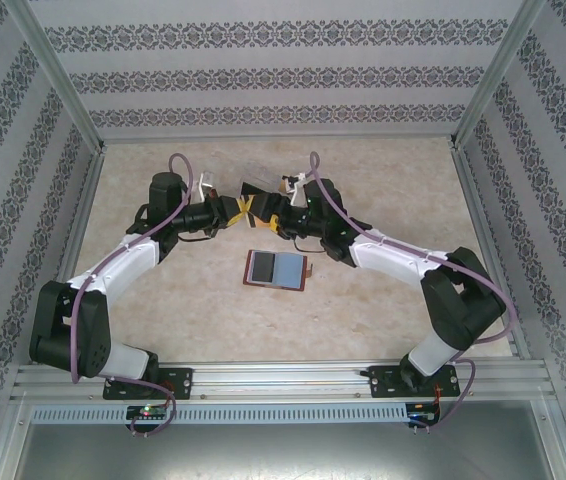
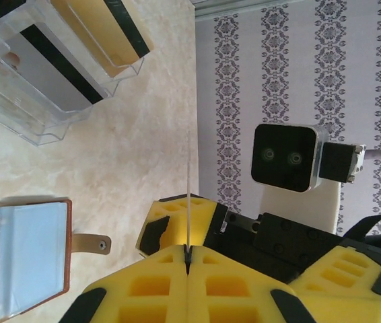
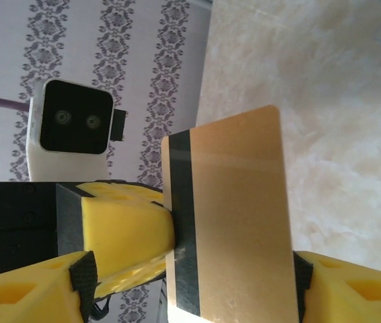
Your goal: Take the credit cards out of the card holder
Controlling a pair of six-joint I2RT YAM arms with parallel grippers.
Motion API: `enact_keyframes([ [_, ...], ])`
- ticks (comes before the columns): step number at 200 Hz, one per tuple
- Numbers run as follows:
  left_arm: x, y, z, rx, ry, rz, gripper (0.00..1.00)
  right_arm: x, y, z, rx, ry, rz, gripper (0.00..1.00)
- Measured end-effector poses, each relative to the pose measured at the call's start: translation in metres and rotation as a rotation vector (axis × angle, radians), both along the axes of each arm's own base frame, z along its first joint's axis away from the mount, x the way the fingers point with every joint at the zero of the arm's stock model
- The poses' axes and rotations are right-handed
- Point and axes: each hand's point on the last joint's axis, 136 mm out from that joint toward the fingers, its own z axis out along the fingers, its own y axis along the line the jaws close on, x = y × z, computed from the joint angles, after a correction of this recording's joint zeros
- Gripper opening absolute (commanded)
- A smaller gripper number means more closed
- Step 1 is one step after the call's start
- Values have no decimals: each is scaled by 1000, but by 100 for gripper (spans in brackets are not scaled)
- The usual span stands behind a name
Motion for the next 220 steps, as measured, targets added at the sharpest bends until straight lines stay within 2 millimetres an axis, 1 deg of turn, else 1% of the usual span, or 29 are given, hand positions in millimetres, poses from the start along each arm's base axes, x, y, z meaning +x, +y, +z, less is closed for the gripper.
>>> enact_keyframes([
  [25, 1, 2, 1, -10, 7, 6, 0, -3, 0, -3, 26, 18, 4, 65],
  [44, 2, 6, -1, -12, 14, 14, 0, -3, -3, -10, 26, 30, -3, 60],
  [99, -1, 8, -8, -17, 36, 13, 0, -7, -11, -28, 24, 66, -21, 30],
  [113, -2, 8, -10, -17, 42, 13, 0, -7, -11, -28, 30, 63, -24, 25],
  [141, -1, 10, -11, -17, 48, 21, 0, -6, -11, -25, 41, 50, -27, 12],
  [148, -1, 12, -12, -16, 49, 25, 6, -5, -11, -22, 48, 41, -27, 9],
  [165, -1, 14, -14, -9, 58, 30, 33, -4, -10, -17, 57, 16, -25, 0],
  [174, -2, 14, -18, -1, 70, 29, 47, -4, -11, -16, 49, 4, -23, 0],
  [184, -5, 15, -24, 20, 89, 27, 61, -4, -12, -21, 23, 0, -24, 0],
  [201, -8, 20, -37, 80, 126, 43, 75, -4, -18, -38, -64, 2, -33, 0],
  [220, -10, 34, -50, 187, 160, 89, 88, -2, -28, -56, -209, -17, -45, 0],
])
